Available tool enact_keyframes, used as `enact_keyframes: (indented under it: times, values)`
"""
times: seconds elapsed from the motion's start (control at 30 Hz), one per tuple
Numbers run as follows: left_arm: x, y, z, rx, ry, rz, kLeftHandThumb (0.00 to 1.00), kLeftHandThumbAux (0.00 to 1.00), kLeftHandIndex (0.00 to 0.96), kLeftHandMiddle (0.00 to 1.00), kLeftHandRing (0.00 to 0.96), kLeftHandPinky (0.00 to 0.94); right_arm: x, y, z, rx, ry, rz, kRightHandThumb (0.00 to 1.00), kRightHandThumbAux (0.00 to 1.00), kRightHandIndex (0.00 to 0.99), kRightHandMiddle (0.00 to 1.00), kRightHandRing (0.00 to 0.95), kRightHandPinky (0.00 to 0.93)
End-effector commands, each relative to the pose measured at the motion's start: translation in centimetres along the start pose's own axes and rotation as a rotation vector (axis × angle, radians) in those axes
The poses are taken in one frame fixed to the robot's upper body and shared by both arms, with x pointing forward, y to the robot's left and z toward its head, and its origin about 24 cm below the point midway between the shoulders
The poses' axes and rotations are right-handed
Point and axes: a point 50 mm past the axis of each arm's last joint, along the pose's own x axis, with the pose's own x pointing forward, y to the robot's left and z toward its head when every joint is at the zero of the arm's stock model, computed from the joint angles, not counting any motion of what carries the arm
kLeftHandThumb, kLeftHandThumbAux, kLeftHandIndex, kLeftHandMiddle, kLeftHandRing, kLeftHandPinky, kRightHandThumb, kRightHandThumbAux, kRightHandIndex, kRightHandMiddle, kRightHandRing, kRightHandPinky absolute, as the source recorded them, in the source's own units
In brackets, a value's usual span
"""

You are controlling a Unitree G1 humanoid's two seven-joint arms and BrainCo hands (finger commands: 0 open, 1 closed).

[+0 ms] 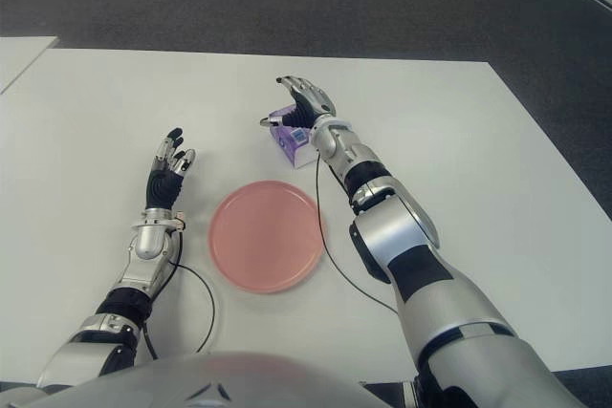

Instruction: Put the tissue paper into the plate.

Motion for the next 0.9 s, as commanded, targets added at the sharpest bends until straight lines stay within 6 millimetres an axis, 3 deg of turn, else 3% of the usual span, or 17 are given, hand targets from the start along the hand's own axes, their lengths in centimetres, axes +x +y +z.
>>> enact_keyframes:
  times: [0.03, 0.9]
  values:
    - [-1.6, -0.2, -1.5, 0.017, 0.083, 0.007, 0.000, 0.388, 0.000, 0.000, 0.000, 0.000, -1.5, 1.8, -2.2, -0.035, 0.062, 0.064, 0.092, 0.438, 0.000, 0.000, 0.000, 0.000]
    - [-1.7, -0.1, -1.5, 0.000, 0.070, 0.001, 0.000, 0.387, 0.000, 0.000, 0.000, 0.000, -4.6, 4.5, -5.7, -0.019, 0.190, 0.143, 0.035, 0.408, 0.000, 0.027, 0.000, 0.000]
